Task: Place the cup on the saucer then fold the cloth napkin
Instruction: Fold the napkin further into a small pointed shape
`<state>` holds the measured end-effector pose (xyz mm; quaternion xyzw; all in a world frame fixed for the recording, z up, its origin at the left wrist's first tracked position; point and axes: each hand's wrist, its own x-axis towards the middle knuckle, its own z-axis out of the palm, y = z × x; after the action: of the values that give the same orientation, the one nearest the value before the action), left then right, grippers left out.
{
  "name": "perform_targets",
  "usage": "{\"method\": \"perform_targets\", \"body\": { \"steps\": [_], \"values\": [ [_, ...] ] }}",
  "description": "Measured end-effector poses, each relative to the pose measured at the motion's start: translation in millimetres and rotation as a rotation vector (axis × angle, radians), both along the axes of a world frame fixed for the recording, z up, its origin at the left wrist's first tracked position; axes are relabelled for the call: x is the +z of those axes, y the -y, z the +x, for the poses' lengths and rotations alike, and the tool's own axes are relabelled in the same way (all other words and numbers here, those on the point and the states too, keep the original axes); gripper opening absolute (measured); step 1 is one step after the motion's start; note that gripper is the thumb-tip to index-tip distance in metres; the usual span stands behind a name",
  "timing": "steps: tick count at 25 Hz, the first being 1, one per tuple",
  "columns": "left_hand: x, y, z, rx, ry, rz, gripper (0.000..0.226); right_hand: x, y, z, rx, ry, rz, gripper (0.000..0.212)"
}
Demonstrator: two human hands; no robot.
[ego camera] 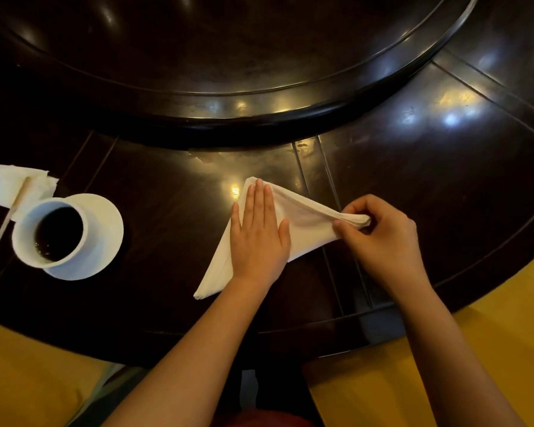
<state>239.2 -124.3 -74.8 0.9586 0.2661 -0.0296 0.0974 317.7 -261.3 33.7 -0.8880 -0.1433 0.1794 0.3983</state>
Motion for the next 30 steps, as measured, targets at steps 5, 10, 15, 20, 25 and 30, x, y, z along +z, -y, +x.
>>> {"method": "perform_targets", "body": {
  "steps": [5,10,15,20,25,30],
  "values": [
    [-2.9,5.8,12.9,0.004,-0.016,0.018,0.062,8.6,-19.0,-22.5,0.137,0.194,0.107,0.006],
    [25.4,-6.7,8.1,0.164,0.418,-0.513,0.060,7.4,-15.3,-17.7,0.101,0.247,0.100,0.009],
    [71.0,-77.9,14.3,0.592,0.331,-1.149,0.047,10.2,-23.4,-23.5,0.215,0.414,0.042,0.006],
    [71.9,-106.4,40.5,0.462,-0.106,-1.253,0.056,0.2,-52.0,-54.0,0.385,0.485,0.067,0.006],
    [71.3,-112.4,52.5,0.344,-0.123,-1.032,0.029,-29.3,-83.1,-95.7,0.610,0.561,0.092,0.014],
    [65.6,-106.7,45.4,0.330,-0.045,-0.934,0.018,-68.3,-90.2,-113.1,0.680,0.573,0.005,0.009]
  ]
}}
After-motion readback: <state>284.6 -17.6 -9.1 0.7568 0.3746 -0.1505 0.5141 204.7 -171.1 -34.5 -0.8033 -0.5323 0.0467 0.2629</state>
